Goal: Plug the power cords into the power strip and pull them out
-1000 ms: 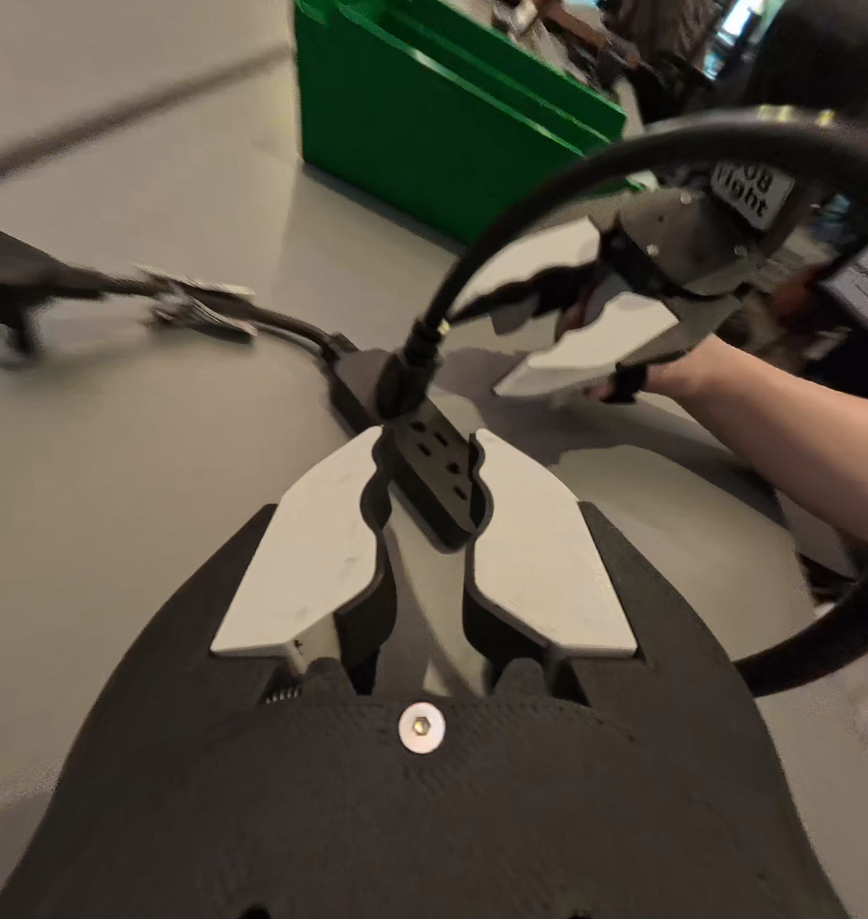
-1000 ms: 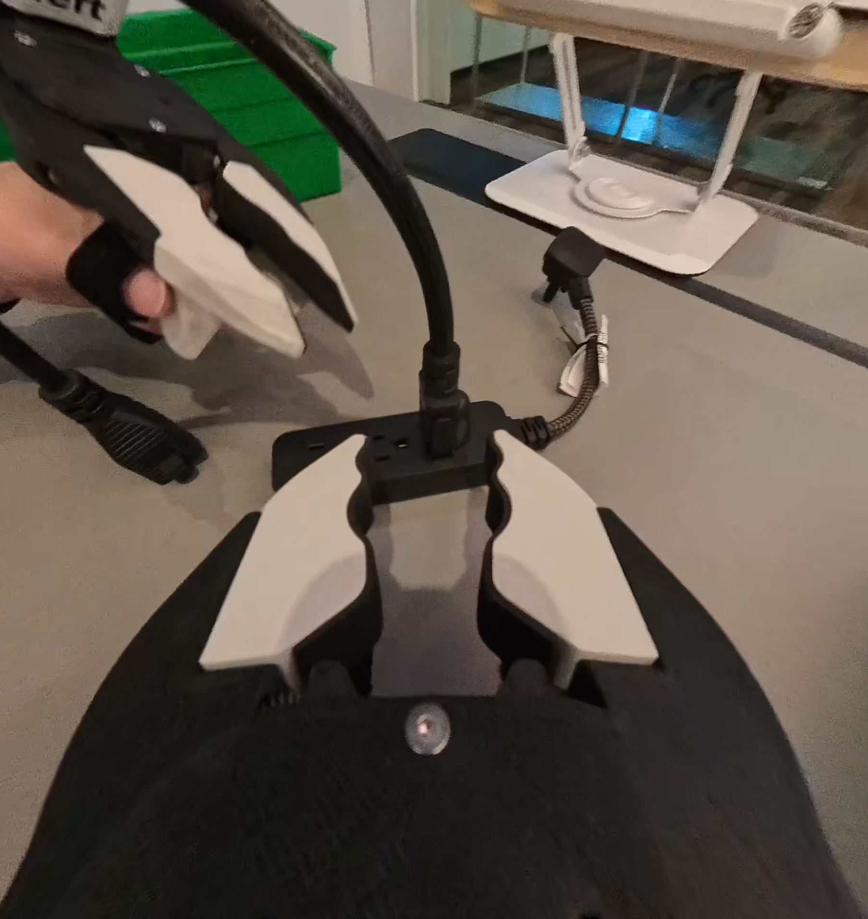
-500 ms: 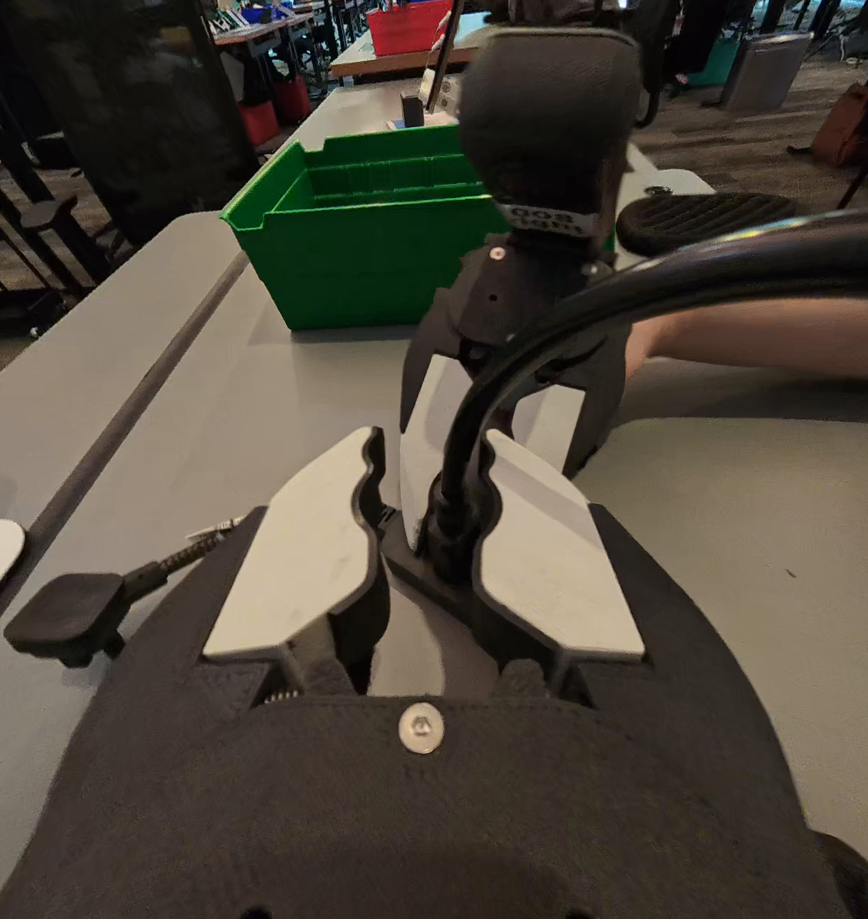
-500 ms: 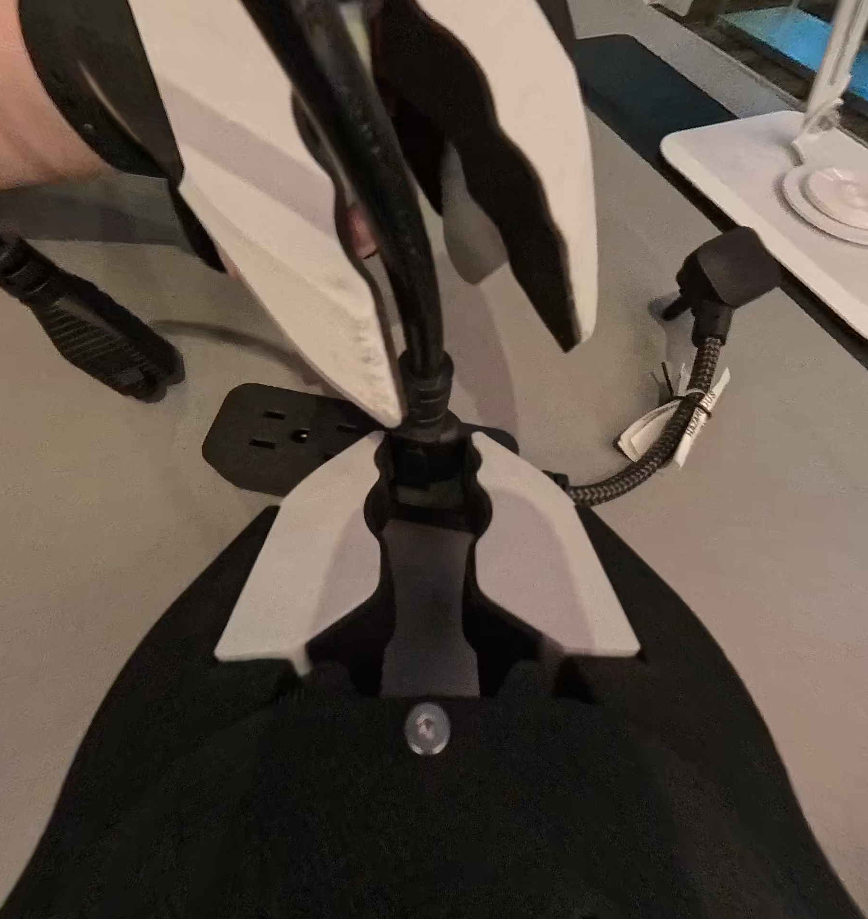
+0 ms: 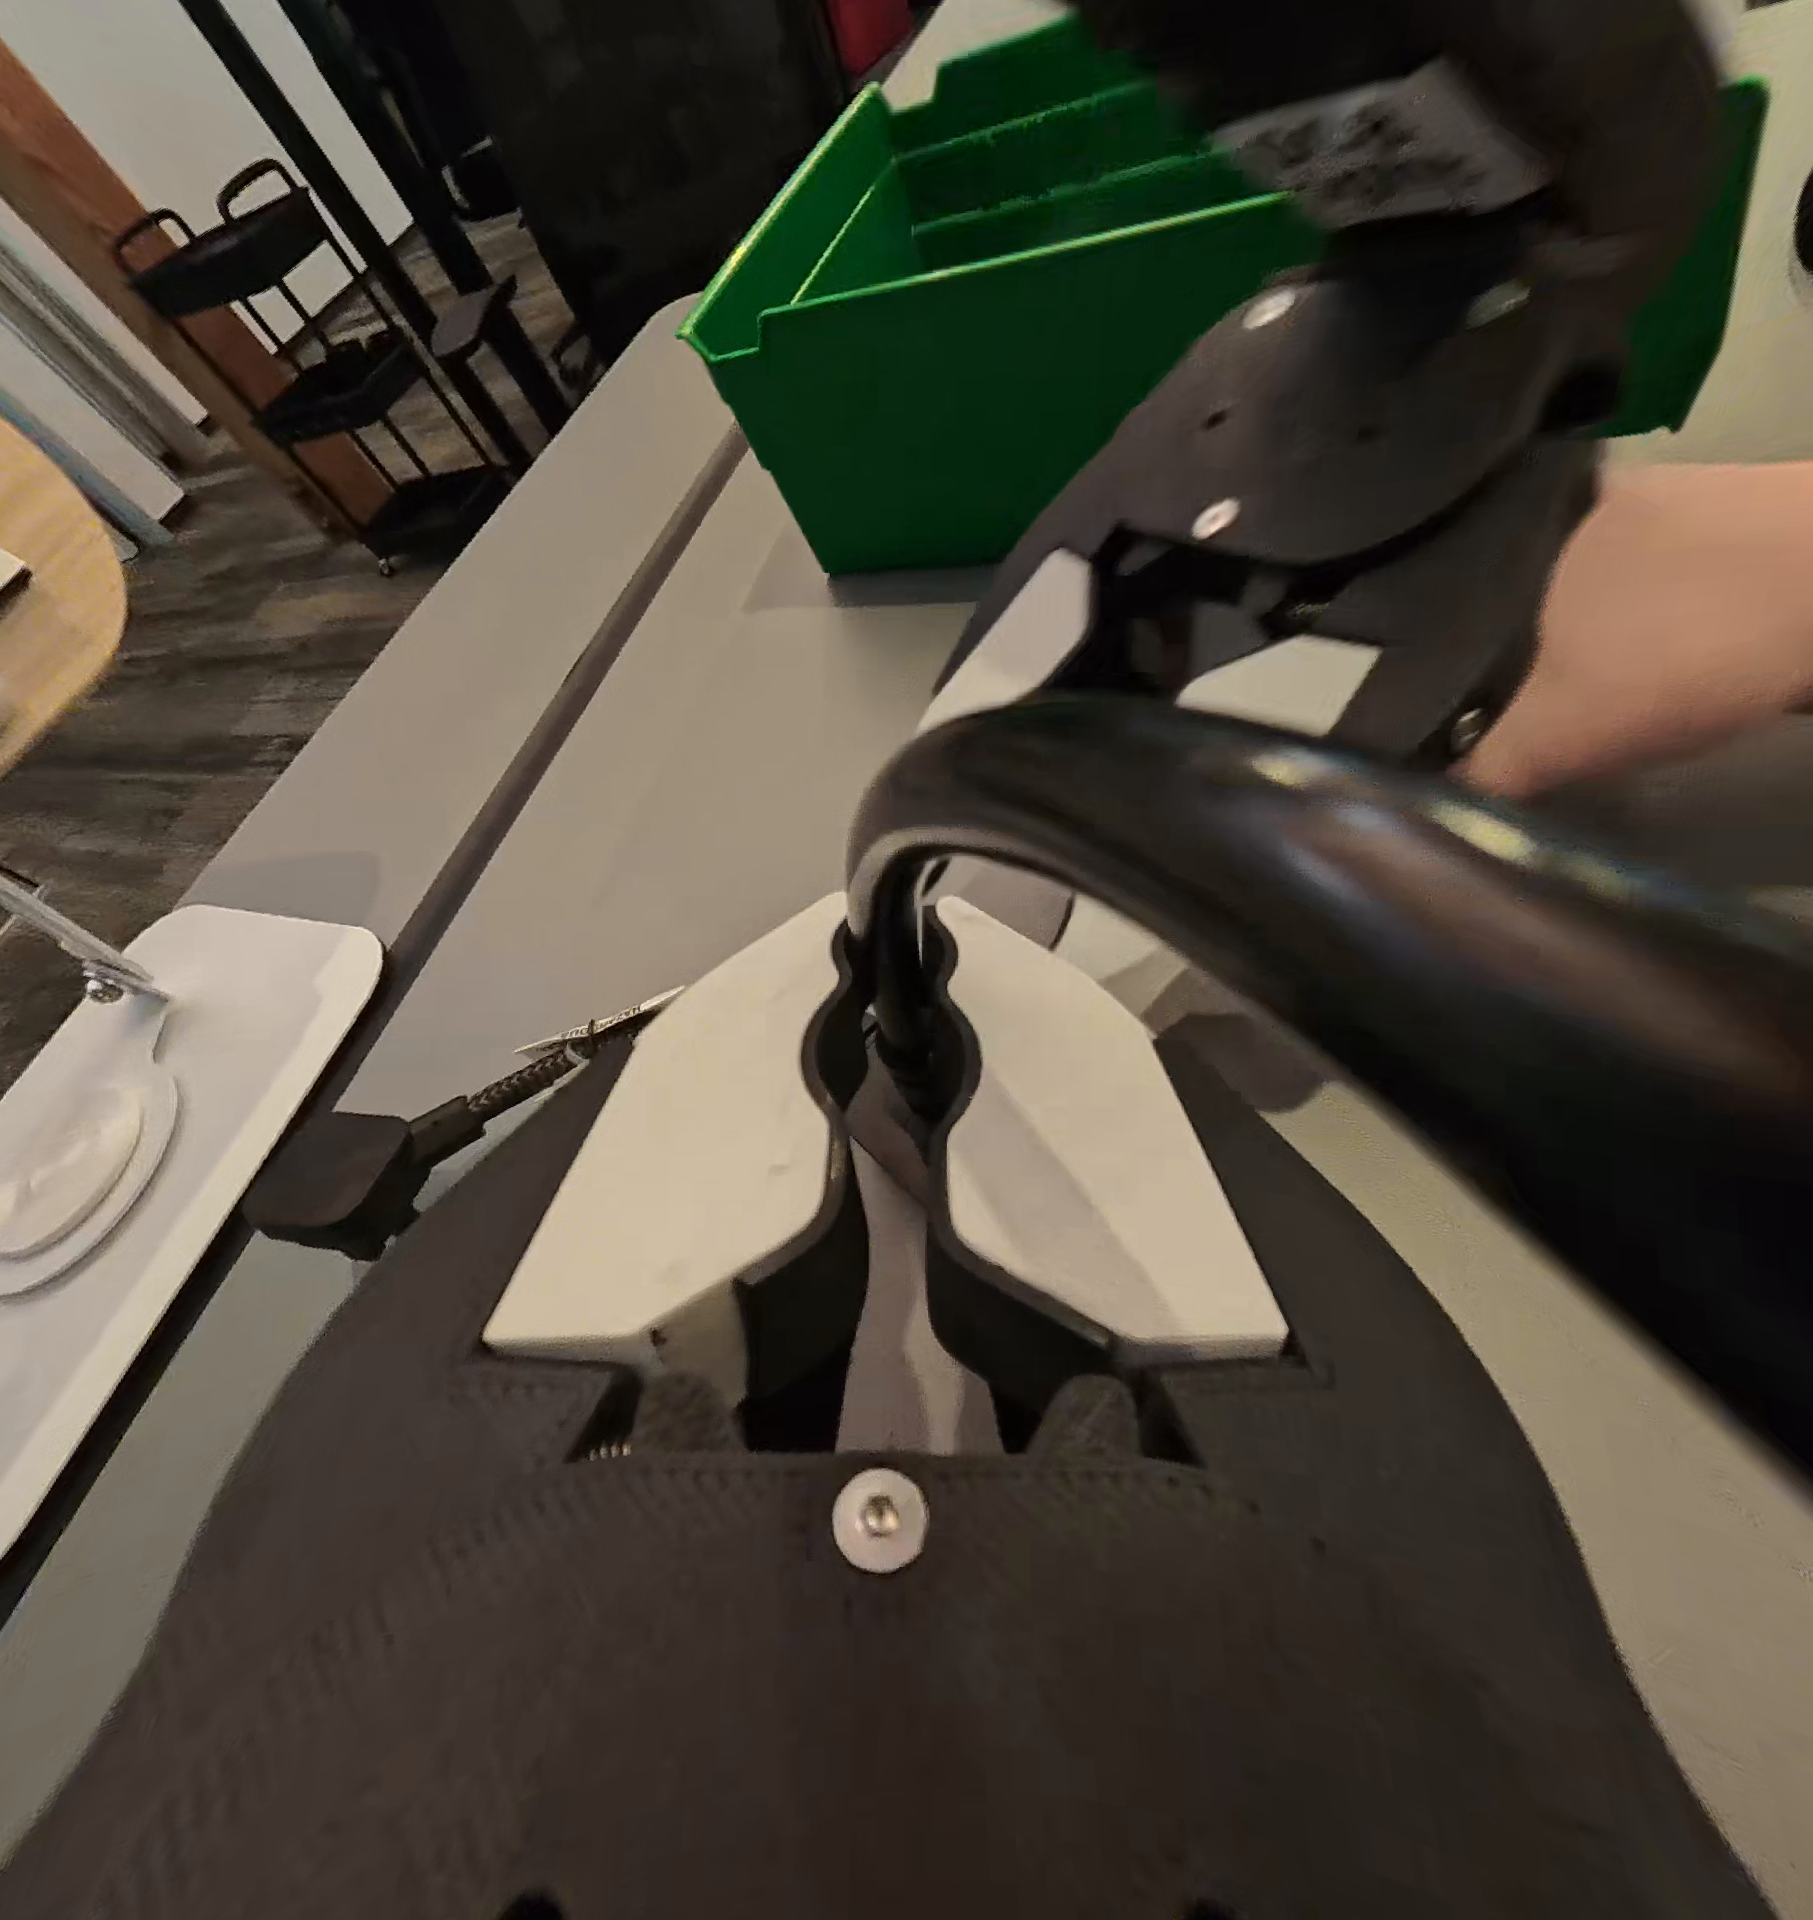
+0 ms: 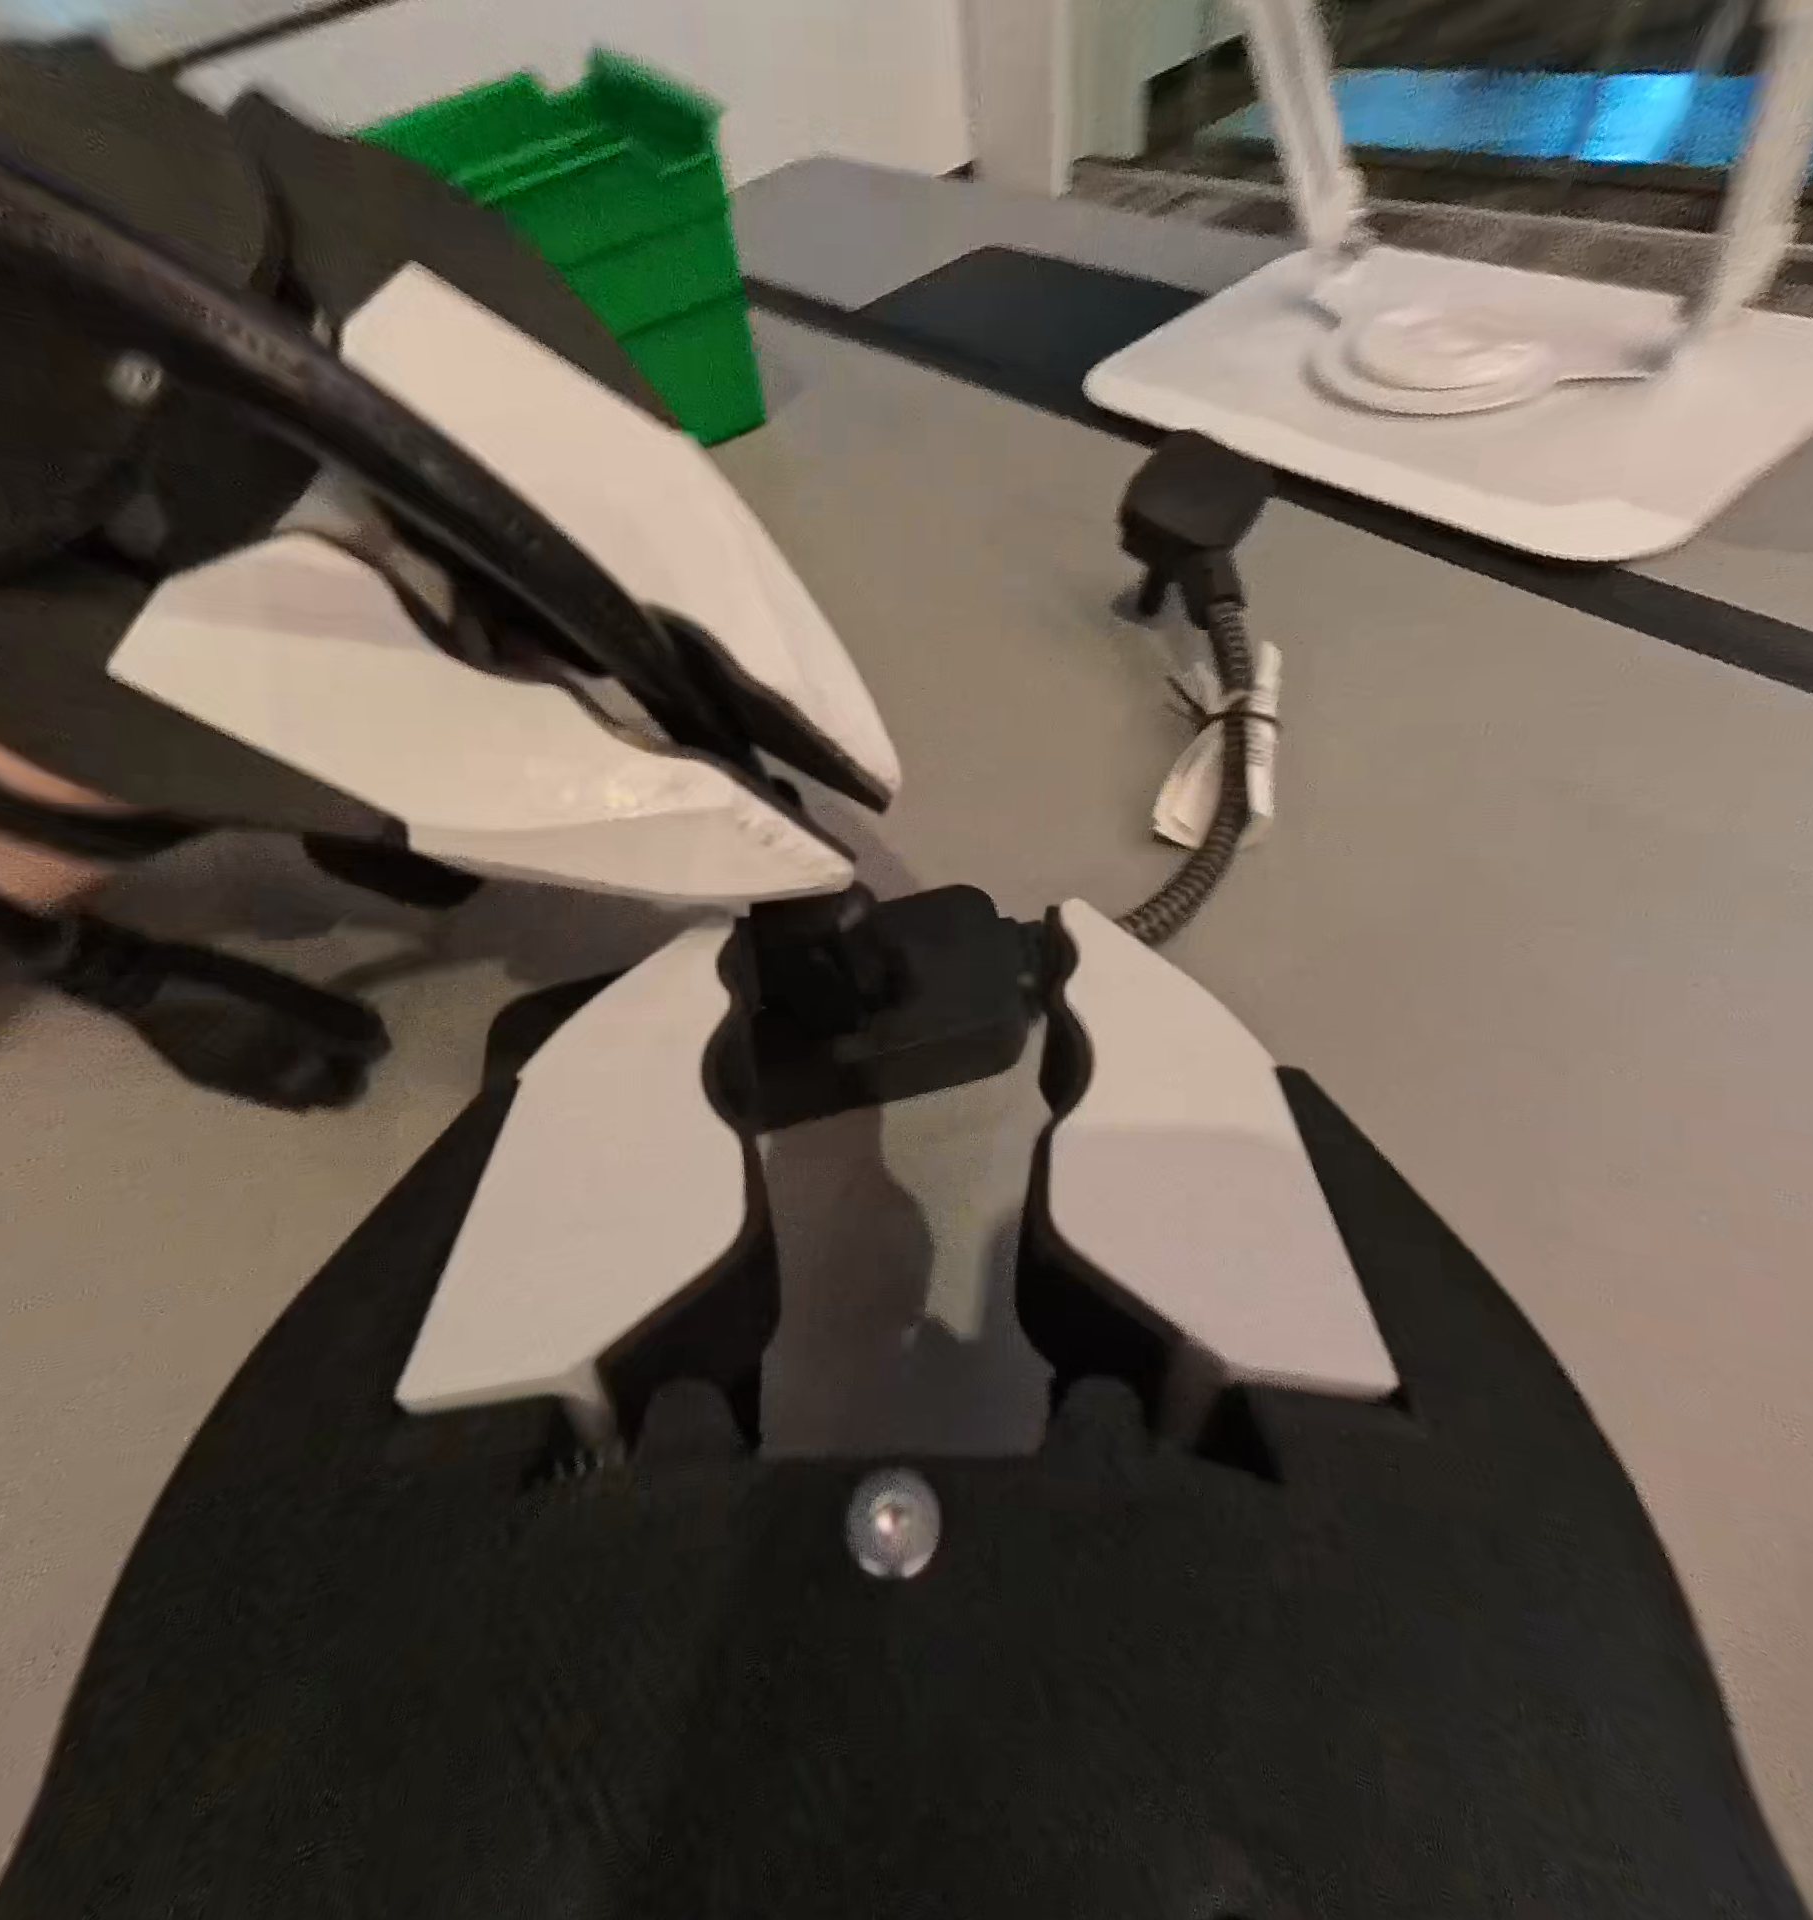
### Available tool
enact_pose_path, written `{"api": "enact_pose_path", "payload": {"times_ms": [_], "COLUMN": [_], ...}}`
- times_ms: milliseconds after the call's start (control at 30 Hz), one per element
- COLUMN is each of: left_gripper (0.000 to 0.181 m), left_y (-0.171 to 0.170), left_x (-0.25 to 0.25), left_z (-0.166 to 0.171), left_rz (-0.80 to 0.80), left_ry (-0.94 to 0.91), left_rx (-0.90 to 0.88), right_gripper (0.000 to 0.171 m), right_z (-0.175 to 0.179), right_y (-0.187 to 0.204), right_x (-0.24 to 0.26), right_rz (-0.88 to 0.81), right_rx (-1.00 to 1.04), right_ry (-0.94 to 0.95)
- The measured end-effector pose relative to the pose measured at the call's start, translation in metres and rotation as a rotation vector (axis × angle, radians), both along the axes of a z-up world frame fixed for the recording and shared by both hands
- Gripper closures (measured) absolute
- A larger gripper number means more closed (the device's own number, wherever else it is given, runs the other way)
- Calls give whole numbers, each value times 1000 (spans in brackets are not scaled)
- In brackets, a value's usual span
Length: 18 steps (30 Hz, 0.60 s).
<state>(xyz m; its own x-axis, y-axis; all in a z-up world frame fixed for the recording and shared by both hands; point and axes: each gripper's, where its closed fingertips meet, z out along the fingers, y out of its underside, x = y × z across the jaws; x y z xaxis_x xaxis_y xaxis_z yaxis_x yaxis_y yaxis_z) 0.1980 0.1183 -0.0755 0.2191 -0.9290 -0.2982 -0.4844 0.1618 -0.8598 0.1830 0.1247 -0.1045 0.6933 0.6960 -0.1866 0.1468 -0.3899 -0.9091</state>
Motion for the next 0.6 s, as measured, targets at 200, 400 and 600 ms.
{"api": "enact_pose_path", "payload": {"times_ms": [200,400,600], "left_gripper": [175,176,175], "left_y": [-3,0,-2], "left_x": [-3,-7,-8], "left_z": [0,1,0], "left_rz": [0,33,32], "left_ry": [-32,-34,-13], "left_rx": [-50,-67,-67], "right_gripper": [99,81,98], "right_z": [15,-13,-30], "right_y": [-35,-44,-33], "right_x": [-6,-38,-42], "right_rz": [-324,-398,-434], "right_rx": [-51,-109,-71], "right_ry": [99,-157,-335]}}
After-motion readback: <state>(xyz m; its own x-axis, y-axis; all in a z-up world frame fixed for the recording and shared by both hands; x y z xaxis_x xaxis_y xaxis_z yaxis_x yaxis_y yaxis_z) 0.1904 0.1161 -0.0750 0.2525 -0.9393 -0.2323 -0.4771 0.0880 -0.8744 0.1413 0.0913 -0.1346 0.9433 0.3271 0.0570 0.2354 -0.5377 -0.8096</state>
